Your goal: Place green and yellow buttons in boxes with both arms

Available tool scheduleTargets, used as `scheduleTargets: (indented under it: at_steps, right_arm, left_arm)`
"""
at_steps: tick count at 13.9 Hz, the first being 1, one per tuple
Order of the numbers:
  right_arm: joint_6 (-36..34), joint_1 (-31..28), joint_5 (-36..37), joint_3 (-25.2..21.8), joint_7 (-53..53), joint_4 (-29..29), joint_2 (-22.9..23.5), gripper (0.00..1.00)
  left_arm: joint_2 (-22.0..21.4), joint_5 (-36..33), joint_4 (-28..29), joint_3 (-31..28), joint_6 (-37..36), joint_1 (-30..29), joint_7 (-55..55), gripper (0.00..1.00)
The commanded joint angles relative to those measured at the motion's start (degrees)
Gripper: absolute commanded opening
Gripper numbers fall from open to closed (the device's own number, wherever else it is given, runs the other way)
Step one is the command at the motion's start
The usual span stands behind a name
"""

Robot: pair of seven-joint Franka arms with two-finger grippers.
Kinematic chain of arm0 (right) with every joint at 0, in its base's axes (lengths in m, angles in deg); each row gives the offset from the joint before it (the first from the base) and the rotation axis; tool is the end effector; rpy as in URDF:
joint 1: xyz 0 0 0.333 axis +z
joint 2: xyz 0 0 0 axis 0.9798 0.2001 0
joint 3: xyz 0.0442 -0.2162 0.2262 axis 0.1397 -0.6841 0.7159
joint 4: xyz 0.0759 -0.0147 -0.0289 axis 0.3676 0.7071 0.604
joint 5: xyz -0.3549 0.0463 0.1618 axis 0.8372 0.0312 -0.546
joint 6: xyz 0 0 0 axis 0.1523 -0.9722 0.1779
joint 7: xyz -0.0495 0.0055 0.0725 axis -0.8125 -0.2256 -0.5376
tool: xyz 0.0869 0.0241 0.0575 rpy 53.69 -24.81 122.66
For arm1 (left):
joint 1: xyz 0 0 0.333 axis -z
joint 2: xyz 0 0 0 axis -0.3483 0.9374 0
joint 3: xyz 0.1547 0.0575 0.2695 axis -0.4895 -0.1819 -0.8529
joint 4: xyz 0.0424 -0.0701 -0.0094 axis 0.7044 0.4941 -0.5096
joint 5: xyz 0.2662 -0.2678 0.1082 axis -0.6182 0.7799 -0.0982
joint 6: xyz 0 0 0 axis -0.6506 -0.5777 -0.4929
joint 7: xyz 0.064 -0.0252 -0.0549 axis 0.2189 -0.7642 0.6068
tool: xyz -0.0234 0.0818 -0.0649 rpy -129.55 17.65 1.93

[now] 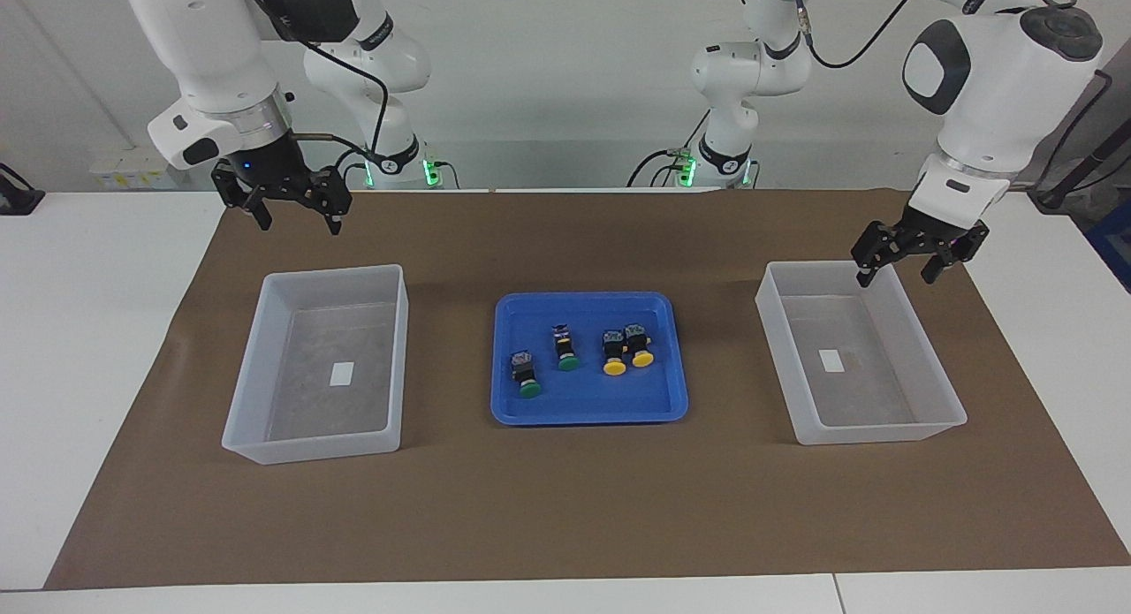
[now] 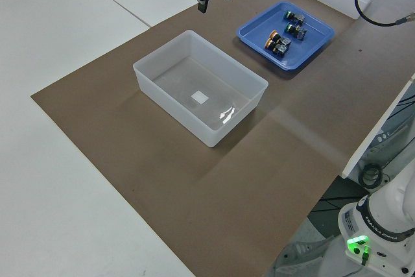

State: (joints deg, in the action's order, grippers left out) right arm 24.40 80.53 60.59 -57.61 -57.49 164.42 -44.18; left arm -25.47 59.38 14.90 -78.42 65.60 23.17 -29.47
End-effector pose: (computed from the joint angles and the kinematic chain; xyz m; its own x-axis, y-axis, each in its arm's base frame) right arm 0.5552 0.0383 0.6123 0.9960 -0.0891 -0.0020 -0.0889 -0.9953 0.0389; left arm 0.6056 -0.0176 0.5791 0.9926 -0.0394 0.1144 -0.0372 -0.9991 -0.0215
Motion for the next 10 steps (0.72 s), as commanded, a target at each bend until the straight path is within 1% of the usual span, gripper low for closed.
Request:
scheduleTargets:
  at_steps: [1, 10]
  right_arm:
    - [-0.69, -0.06, -0.08, -0.17, 1.52, -0.19, 0.07, 1.00]
    - [-0.69, -0.06, 0.01, -0.17, 1.52, -0.19, 0.07, 1.00]
  left_arm:
    - [-1.35, -1.00, 2.06, -0.40, 1.08, 0.73, 0.04, 1.00]
    - [-2.05, -0.91, 3.64, -0.49, -0.06, 0.81, 0.39, 1.00]
